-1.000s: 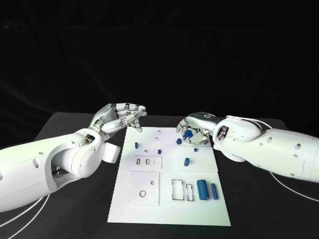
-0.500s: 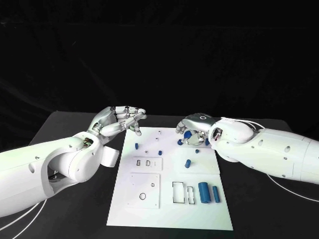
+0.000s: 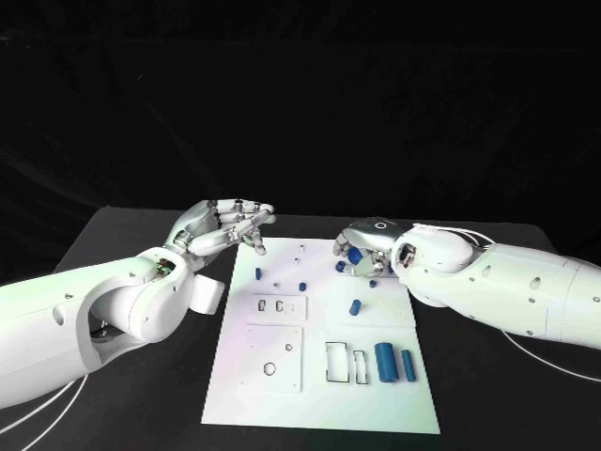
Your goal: Assemble the parts on the task board
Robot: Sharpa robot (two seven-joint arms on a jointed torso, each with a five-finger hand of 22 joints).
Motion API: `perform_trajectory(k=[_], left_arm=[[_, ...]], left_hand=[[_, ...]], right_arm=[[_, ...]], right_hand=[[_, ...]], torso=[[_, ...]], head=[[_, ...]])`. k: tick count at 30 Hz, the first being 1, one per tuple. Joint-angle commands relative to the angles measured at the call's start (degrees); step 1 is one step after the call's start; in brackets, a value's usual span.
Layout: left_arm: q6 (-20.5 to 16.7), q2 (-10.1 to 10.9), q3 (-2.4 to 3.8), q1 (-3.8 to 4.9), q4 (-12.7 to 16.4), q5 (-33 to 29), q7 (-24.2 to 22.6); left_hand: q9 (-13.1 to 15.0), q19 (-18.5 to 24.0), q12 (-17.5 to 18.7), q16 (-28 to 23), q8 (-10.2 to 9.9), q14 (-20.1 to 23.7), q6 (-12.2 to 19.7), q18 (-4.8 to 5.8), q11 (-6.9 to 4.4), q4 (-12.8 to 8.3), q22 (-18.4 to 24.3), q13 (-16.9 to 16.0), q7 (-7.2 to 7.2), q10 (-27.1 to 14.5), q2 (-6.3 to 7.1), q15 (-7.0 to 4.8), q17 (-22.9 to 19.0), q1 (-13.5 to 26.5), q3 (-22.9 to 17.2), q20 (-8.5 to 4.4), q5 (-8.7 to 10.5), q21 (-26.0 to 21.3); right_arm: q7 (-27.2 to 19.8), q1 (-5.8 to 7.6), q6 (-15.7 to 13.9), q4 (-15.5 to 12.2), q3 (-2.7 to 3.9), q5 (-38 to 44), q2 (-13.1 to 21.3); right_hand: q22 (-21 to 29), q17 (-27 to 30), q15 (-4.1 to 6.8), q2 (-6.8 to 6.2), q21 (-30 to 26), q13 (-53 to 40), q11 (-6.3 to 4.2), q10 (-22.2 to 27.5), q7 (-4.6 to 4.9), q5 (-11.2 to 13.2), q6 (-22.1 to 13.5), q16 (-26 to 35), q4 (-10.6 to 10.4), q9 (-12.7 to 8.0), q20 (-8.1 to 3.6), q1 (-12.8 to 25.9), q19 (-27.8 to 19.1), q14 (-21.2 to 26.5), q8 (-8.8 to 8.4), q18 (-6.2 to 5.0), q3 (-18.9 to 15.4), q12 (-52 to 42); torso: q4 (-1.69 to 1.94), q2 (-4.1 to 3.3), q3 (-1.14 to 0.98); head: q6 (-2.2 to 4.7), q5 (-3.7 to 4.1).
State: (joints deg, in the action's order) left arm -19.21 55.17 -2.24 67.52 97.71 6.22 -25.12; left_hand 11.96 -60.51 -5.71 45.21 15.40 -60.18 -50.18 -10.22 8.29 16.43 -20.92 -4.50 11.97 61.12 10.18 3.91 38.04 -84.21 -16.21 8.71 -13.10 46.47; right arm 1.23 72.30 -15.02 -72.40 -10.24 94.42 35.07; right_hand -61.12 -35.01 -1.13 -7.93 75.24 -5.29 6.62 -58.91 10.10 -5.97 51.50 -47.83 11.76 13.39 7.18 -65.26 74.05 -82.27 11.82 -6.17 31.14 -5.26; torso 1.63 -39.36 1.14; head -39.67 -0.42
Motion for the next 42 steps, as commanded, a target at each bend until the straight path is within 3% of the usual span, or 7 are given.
perform_trajectory(k=[1,8,18,35,42], left_arm=[[-0.13,-0.03,0.06,0.1,0.17,-0.66,-0.17],[-0.24,0.0,0.07,0.1,0.2,-0.86,-0.04],[-0.3,0.06,0.08,0.13,0.34,-1.11,0.09],[-0.15,-0.04,0.08,0.16,0.51,-1.57,0.29],[-0.13,-0.08,0.08,0.16,0.51,-1.69,0.3]], left_hand=[[0.08,0.15,-0.31,0.37,0.36,0.43,0.37,-0.22,-0.1,-0.02,-0.08,-0.05,-0.13,-0.32,-0.06,-0.01,0.08,0.64,0.35,0.11,0.28,0.38],[0.09,0.2,-0.34,0.41,0.38,0.47,0.38,-0.22,-0.09,-0.01,-0.12,-0.05,-0.11,-0.36,-0.14,0.0,0.09,0.71,0.36,0.12,0.26,0.44],[0.11,0.26,-0.37,0.44,0.39,0.51,0.4,-0.22,-0.08,-0.02,-0.16,-0.05,-0.1,-0.44,-0.25,0.01,0.1,0.76,0.35,0.13,0.24,0.51],[0.13,0.35,-0.42,0.51,0.41,0.57,0.45,-0.23,-0.06,-0.04,-0.22,-0.06,-0.09,-0.55,-0.44,0.02,0.12,0.79,0.31,0.15,0.22,0.62],[0.13,0.35,-0.42,0.51,0.41,0.57,0.45,-0.23,-0.06,-0.04,-0.22,-0.06,-0.09,-0.55,-0.44,0.02,0.12,0.79,0.31,0.15,0.22,0.62]], right_arm=[[0.1,-0.18,1.9,0.31,-0.04,0.56,-0.15],[-0.56,-0.39,1.5,0.41,-0.06,-0.12,-0.36],[-0.87,-0.58,0.9,0.94,-0.07,-0.76,-0.76],[-0.81,-0.95,0.92,2.13,-0.1,-1.05,-1.56],[-0.98,-1.09,0.21,2.01,-0.11,-1.07,-1.57]], right_hand=[[-0.63,-0.14,-0.12,0.42,0.47,-0.13,-0.07,-0.15,0.02,0.28,0.63,-0.49,-0.39,0.17,0.09,-0.67,0.65,0.08,0.19,0.62,0.13,-0.48],[-3.38,-2.41,0.16,1.35,2.0,-0.35,-0.49,-1.88,-0.45,0.26,1.73,-3.7,-0.85,0.82,-0.11,-1.08,1.96,-0.03,0.64,1.06,1.3,-2.05],[-4.13,-2.87,0.36,2.42,2.41,-0.12,-0.77,-3.11,-0.73,1.76,2.29,-5.17,-1.65,1.4,-0.31,-1.03,2.11,0.31,0.86,1.14,3.18,-2.67],[-4.81,-3.33,0.36,2.57,2.76,0.07,-0.78,-3.28,-0.71,2.29,2.32,-5.97,-1.97,1.62,-0.33,-0.9,2.38,0.32,0.87,1.25,3.81,-2.68],[-6.76,-4.84,0.78,3.24,3.79,0.03,-1.37,-5.28,-1.31,2.55,4.06,-8.11,-2.28,2.69,-0.62,-1.37,3.32,0.06,2.1,1.56,5.09,-3.52]], torso=[[0.07,0.0,-0.01],[0.01,-0.01,-0.01],[0.07,-0.14,0.02],[0.08,-0.74,0.04],[0.1,-0.93,0.06]], head=[[-0.11,-0.11],[-0.15,-0.47],[-0.37,-0.4],[-0.64,-0.55],[-0.68,-0.47]])
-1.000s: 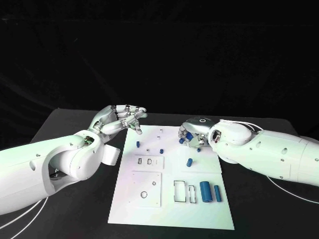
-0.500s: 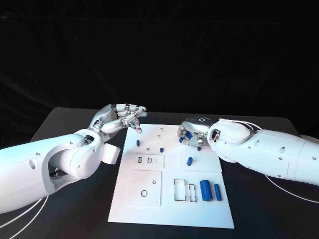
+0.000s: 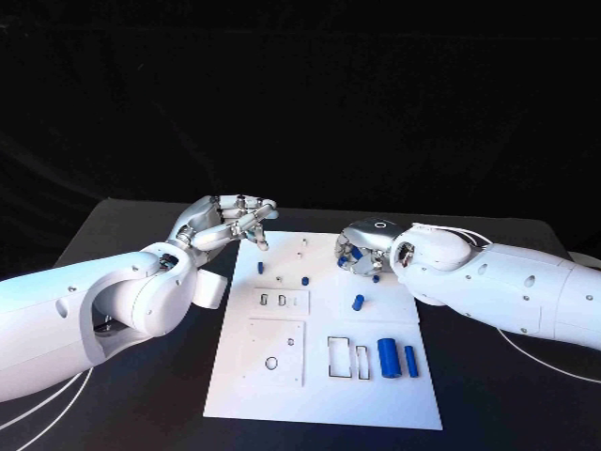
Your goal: Assemble the parts on the task board
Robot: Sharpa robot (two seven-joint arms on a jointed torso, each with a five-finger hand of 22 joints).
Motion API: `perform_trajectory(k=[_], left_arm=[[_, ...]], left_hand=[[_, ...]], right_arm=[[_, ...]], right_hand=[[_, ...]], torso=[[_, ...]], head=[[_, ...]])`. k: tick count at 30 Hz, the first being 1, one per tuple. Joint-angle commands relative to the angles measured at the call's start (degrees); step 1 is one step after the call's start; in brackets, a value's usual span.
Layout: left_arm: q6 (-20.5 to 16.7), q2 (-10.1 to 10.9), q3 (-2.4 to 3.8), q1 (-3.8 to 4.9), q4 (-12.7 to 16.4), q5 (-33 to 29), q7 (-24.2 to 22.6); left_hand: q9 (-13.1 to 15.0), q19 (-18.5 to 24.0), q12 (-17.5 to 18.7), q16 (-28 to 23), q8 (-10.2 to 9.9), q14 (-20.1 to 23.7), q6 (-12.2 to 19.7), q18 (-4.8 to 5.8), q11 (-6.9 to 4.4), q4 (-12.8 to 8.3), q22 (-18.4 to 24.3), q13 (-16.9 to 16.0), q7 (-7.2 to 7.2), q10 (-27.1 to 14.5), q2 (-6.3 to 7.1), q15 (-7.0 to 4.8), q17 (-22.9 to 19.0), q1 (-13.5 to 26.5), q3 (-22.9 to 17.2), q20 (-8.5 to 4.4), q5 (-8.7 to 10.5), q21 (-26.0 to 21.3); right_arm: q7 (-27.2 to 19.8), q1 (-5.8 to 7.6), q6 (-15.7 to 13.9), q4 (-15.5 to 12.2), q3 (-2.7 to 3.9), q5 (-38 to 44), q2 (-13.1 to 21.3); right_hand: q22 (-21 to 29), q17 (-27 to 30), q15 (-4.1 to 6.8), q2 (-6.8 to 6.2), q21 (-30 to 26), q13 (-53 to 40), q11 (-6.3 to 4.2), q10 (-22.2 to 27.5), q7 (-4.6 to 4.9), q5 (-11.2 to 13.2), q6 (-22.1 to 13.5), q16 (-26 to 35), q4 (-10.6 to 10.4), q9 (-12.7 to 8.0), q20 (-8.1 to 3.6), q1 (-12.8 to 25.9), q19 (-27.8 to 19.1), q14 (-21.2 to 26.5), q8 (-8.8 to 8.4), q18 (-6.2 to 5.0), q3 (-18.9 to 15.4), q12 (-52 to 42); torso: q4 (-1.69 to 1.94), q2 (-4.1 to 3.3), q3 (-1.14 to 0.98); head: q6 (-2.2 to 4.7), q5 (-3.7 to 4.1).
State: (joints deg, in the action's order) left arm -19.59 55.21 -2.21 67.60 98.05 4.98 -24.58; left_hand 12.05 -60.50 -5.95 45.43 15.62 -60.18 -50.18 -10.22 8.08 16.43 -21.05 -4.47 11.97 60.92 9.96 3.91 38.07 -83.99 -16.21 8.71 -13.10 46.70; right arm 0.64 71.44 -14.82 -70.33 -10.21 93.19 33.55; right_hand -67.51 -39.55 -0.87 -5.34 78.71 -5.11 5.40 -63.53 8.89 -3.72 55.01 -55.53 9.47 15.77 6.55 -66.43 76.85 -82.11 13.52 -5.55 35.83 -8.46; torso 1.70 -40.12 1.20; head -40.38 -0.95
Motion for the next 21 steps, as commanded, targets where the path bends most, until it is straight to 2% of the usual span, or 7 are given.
perform_trajectory(k=[1,4,8,10,19,21], left_arm=[[0.25,-0.13,0.06,0.09,0.17,-0.46,-0.25],[0.25,-0.14,0.06,0.09,0.13,-0.58,-0.24],[0.26,-0.15,0.06,0.09,0.05,-0.68,-0.23],[0.27,-0.16,0.06,0.09,0.0,-0.71,-0.23],[0.29,-0.27,0.06,0.08,-0.45,-0.74,-0.19],[0.27,-0.29,0.05,0.08,-0.56,-0.75,-0.19]], left_hand=[[0.05,0.35,-0.17,0.28,0.19,0.57,0.45,-0.23,0.15,-0.04,-0.09,-0.08,-0.09,-0.35,-0.22,0.02,0.08,0.57,0.31,0.15,0.22,0.39],[0.06,0.39,-0.2,0.32,0.19,0.59,0.47,-0.23,0.16,-0.06,-0.12,-0.08,-0.09,-0.41,-0.3,0.03,0.09,0.56,0.29,0.16,0.22,0.44],[0.06,0.39,-0.2,0.32,0.19,0.59,0.47,-0.23,0.16,-0.06,-0.12,-0.08,-0.09,-0.41,-0.3,0.03,0.09,0.56,0.29,0.16,0.22,0.44],[0.07,0.43,-0.22,0.34,0.2,0.61,0.49,-0.24,0.16,-0.07,-0.15,-0.08,-0.09,-0.45,-0.38,0.03,0.1,0.56,0.26,0.16,0.22,0.49],[0.07,0.45,-0.22,0.36,0.2,0.62,0.52,-0.24,0.16,-0.09,-0.16,-0.08,-0.09,-0.49,-0.41,0.03,0.1,0.53,0.25,0.17,0.22,0.52],[0.07,0.45,-0.22,0.36,0.2,0.62,0.52,-0.24,0.16,-0.09,-0.16,-0.08,-0.09,-0.49,-0.41,0.03,0.1,0.53,0.25,0.17,0.22,0.52]], right_arm=[[-0.38,-0.25,-0.21,-0.08,-0.14,0.16,-0.04],[-0.34,-0.26,-2.13,-0.16,-0.14,0.14,0.05],[-0.24,-0.28,-5.54,-0.44,-0.14,-0.11,0.22],[-0.06,-0.28,-7.3,-0.68,-0.13,-0.26,0.36],[1.42,0.16,-11.45,-1.74,0.0,-0.46,0.1],[1.81,0.45,-12.12,-1.39,0.05,-0.47,-0.48]], right_hand=[[-0.86,-0.63,0.69,1.0,0.57,-0.22,-0.37,-1.32,-0.33,0.48,1.13,-0.9,-0.01,0.69,-0.13,-0.47,0.76,-0.16,0.87,1.03,0.75,-0.59],[-2.11,-1.58,1.15,2.08,1.22,-0.53,-0.96,-3.01,-0.86,0.73,2.46,-2.15,-0.08,1.78,-0.53,-1.13,1.39,-0.35,2.2,1.24,1.41,-1.3],[-3.21,-2.52,1.51,2.68,1.79,-0.84,-1.4,-4.19,-1.2,0.69,3.1,-3.37,0.09,3.02,-0.9,-1.63,1.95,-0.56,3.43,1.44,1.66,-1.72],[-3.37,-2.63,1.59,2.75,1.87,-0.93,-1.49,-4.46,-1.27,0.7,3.2,-3.59,0.19,3.39,-0.99,-1.75,2.02,-0.57,3.77,1.46,1.67,-1.81],[-3.68,-2.81,1.63,2.6,2.02,-0.97,-1.51,-4.47,-1.31,0.72,3.24,-3.86,0.29,3.81,-1.06,-1.7,2.17,-0.57,4.12,1.53,1.55,-1.74],[-3.88,-2.92,1.63,2.53,2.12,-0.98,-1.52,-4.44,-1.33,0.72,3.21,-3.99,0.32,3.93,-1.07,-1.68,2.27,-0.59,4.2,1.57,1.51,-1.7]], torso=[[0.03,-0.15,-0.01],[0.01,-0.12,-0.02],[-0.05,-0.07,-0.05],[-0.03,-0.1,-0.05],[0.03,-0.06,0.0],[0.06,-0.21,0.01]], head=[[0.01,0.06],[-0.08,0.03],[-0.05,-0.04],[0.02,-0.06],[0.62,-0.15],[1.09,-0.13]])
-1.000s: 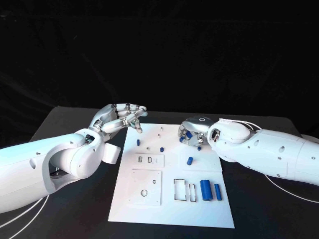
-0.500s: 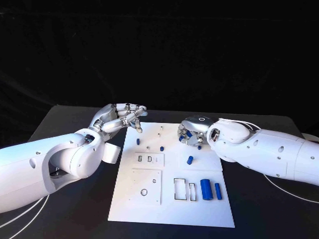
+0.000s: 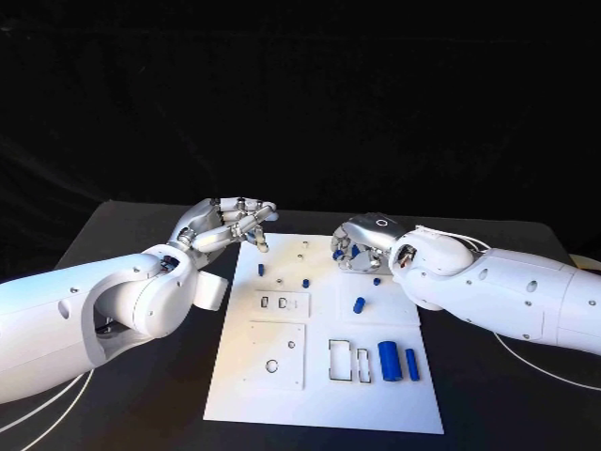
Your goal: Assemble the parts on the task board
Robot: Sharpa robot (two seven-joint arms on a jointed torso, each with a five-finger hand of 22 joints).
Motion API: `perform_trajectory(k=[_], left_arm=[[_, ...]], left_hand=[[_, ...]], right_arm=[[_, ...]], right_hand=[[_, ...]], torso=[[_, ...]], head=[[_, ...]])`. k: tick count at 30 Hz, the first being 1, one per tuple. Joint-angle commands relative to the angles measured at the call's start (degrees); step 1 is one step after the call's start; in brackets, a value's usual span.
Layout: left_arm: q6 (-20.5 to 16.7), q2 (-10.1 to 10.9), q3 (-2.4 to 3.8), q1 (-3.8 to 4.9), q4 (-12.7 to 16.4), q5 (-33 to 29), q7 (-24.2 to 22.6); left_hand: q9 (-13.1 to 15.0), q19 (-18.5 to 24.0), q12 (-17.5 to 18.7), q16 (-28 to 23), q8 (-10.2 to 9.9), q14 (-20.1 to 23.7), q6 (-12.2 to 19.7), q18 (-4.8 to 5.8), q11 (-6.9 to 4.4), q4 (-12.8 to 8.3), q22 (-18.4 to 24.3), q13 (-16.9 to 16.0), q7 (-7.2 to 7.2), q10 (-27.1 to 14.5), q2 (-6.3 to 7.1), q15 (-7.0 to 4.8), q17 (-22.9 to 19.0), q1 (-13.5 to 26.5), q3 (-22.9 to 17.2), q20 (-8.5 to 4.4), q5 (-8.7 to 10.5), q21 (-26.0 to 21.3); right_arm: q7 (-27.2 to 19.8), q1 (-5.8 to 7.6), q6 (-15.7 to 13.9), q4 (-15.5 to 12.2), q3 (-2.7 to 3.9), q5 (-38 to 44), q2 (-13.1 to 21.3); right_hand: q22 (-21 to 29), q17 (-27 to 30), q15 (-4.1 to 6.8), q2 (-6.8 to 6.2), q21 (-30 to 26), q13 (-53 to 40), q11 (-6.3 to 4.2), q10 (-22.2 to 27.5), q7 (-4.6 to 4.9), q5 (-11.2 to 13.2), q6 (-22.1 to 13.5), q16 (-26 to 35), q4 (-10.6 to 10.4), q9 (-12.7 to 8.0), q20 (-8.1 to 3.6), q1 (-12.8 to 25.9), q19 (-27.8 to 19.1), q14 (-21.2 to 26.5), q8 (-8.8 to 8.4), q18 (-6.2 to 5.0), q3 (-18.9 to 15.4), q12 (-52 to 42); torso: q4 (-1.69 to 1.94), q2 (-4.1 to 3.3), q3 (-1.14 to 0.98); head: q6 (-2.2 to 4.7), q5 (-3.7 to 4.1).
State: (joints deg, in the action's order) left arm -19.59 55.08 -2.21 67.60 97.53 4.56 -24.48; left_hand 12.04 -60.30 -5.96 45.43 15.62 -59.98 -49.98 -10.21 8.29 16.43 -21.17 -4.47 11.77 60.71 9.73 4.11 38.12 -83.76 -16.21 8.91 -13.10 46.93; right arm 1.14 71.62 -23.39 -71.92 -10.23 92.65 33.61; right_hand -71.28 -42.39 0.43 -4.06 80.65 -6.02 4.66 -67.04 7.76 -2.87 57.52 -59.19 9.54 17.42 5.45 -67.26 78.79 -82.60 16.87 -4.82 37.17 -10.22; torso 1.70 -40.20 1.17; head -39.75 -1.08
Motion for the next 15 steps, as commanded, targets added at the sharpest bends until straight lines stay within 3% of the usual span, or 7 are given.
perform_trajectory(k=[1,8,15], left_arm=[[0.26,-0.17,0.06,0.08,-0.09,-0.32,-0.29],[0.21,-0.21,0.06,0.09,0.0,-0.32,-0.28],[0.15,-0.39,0.07,0.24,0.28,-0.32,-0.27]], left_hand=[[0.08,0.25,-0.22,0.36,0.2,0.42,0.31,-0.24,-0.05,-0.09,-0.05,-0.09,0.12,-0.29,-0.18,-0.17,0.06,0.31,0.25,-0.04,0.22,0.28],[0.08,0.28,-0.23,0.37,0.19,0.44,0.35,-0.24,-0.04,-0.11,-0.07,-0.09,0.12,-0.34,-0.2,-0.17,0.06,0.28,0.24,-0.03,0.23,0.32],[0.09,0.32,-0.25,0.39,0.19,0.48,0.38,-0.24,-0.04,-0.14,-0.1,-0.09,0.13,-0.38,-0.22,-0.16,0.06,0.27,0.23,-0.03,0.23,0.37]], right_arm=[[1.47,0.4,-3.79,0.54,0.09,0.06,-0.92],[1.66,0.76,-4.26,3.44,0.22,-0.44,-3.44],[1.51,0.92,-4.22,6.12,0.32,-1.14,-6.36]], right_hand=[[-0.21,-0.21,0.33,1.17,0.24,-0.07,-0.76,-0.91,-0.18,-0.12,0.64,-0.46,0.25,2.37,0.02,-0.79,0.39,-0.13,0.91,0.85,0.12,0.09],[-0.39,-0.4,0.29,1.04,0.32,-0.05,-0.68,-0.66,-0.13,-0.11,0.21,-0.78,0.19,2.68,0.01,-0.58,0.45,-0.17,0.98,0.89,0.04,0.32],[-0.7,-0.64,0.22,0.99,0.47,-0.02,-0.58,-0.41,-0.03,-0.11,-0.25,-1.13,0.11,2.96,0.04,-0.4,0.6,-0.21,0.99,0.95,0.03,0.55]], torso=[[0.08,-0.17,0.04],[0.24,-0.38,0.11],[0.78,-1.12,0.55]], head=[[0.61,0.04],[1.0,-0.02],[1.46,0.13]])
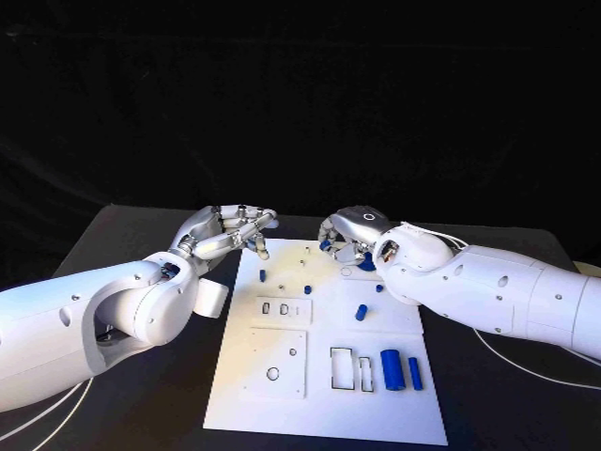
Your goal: Assemble the parts on the task board
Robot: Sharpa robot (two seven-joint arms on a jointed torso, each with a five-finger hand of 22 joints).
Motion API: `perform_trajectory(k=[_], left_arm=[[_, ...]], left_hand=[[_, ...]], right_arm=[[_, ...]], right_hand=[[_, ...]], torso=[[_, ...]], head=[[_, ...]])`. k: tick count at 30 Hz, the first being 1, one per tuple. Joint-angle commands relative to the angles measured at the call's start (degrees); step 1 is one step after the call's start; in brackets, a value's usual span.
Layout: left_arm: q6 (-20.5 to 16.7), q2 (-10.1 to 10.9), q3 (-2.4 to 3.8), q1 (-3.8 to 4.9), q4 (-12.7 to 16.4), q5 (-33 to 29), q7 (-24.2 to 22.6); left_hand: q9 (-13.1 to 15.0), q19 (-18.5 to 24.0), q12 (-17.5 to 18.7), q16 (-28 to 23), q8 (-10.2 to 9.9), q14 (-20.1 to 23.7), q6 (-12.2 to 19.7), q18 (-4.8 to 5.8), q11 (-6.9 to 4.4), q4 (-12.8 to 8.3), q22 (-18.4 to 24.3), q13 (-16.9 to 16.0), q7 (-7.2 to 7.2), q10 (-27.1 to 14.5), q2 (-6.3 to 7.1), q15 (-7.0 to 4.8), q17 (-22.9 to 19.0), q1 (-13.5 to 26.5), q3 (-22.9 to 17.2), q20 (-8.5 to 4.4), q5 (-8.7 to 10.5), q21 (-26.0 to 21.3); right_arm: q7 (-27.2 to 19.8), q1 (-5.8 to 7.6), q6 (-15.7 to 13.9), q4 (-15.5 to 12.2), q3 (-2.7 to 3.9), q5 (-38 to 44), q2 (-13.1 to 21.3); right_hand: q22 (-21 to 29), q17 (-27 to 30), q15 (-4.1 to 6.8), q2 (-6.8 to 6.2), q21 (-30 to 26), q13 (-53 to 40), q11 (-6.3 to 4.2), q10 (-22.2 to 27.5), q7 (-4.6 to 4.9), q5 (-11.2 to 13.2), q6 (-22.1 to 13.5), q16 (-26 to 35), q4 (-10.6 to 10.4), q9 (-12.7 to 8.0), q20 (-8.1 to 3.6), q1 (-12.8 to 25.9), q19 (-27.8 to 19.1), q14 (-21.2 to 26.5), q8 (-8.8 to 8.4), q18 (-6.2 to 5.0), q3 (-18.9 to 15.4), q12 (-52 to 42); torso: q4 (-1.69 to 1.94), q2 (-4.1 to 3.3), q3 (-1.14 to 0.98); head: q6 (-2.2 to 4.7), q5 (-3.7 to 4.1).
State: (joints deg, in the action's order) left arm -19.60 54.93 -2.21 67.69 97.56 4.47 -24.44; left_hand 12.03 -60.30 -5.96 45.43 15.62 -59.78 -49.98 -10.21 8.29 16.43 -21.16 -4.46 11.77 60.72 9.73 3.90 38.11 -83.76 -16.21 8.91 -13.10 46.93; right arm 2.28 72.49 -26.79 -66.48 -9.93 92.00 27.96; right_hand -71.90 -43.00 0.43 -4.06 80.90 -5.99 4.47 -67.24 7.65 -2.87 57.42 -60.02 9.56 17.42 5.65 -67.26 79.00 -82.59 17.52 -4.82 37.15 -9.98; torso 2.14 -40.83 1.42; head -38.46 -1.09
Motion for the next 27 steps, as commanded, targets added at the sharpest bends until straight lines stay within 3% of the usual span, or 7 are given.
perform_trajectory(k=[1,14,27], left_arm=[[0.16,-0.27,0.07,0.16,0.26,-0.23,-0.31],[0.07,-0.7,0.12,0.3,0.24,-0.23,-0.31],[0.07,-0.68,0.15,0.34,0.35,-0.24,-0.3]], left_hand=[[0.1,0.32,-0.25,0.39,0.19,0.28,0.38,-0.25,-0.04,-0.14,-0.1,-0.09,0.13,-0.39,-0.22,0.04,0.07,0.27,0.23,-0.02,0.23,0.37],[0.1,0.32,-0.25,0.39,0.19,0.28,0.38,-0.25,-0.04,-0.14,-0.1,-0.09,0.13,-0.39,-0.22,0.04,0.07,0.27,0.23,-0.02,0.23,0.37],[0.1,0.32,-0.25,0.39,0.19,0.28,0.38,-0.25,-0.04,-0.14,-0.1,-0.09,0.13,-0.39,-0.22,0.04,0.07,0.27,0.23,-0.02,0.23,0.37]], right_arm=[[0.35,0.05,-0.8,0.77,0.03,-0.55,-0.84],[0.11,0.05,0.29,2.39,0.06,-1.01,-2.96],[1.27,0.06,-0.25,3.05,0.07,-0.57,-3.58]], right_hand=[[-0.03,0.0,0.21,0.97,0.18,-0.04,-0.37,-0.15,0.11,-0.12,-0.26,-0.32,0.08,3.01,-0.15,-0.36,0.35,-0.2,0.32,0.94,0.05,0.36],[-0.08,-0.01,0.11,0.9,0.19,0.0,-0.23,0.16,0.24,-0.13,-0.81,-0.52,0.01,3.26,-0.07,-0.2,0.33,-0.16,0.25,0.95,0.1,0.63],[0.17,0.17,0.05,0.84,0.06,0.01,-0.17,0.32,0.31,-0.16,-1.04,-0.49,0.01,3.37,-0.03,-0.17,0.15,-0.09,0.22,0.89,0.14,0.75]], torso=[[0.39,-0.55,0.33],[0.98,-1.56,0.9],[1.1,-1.72,0.98]], head=[[0.21,0.17],[0.36,0.11],[0.36,0.12]])
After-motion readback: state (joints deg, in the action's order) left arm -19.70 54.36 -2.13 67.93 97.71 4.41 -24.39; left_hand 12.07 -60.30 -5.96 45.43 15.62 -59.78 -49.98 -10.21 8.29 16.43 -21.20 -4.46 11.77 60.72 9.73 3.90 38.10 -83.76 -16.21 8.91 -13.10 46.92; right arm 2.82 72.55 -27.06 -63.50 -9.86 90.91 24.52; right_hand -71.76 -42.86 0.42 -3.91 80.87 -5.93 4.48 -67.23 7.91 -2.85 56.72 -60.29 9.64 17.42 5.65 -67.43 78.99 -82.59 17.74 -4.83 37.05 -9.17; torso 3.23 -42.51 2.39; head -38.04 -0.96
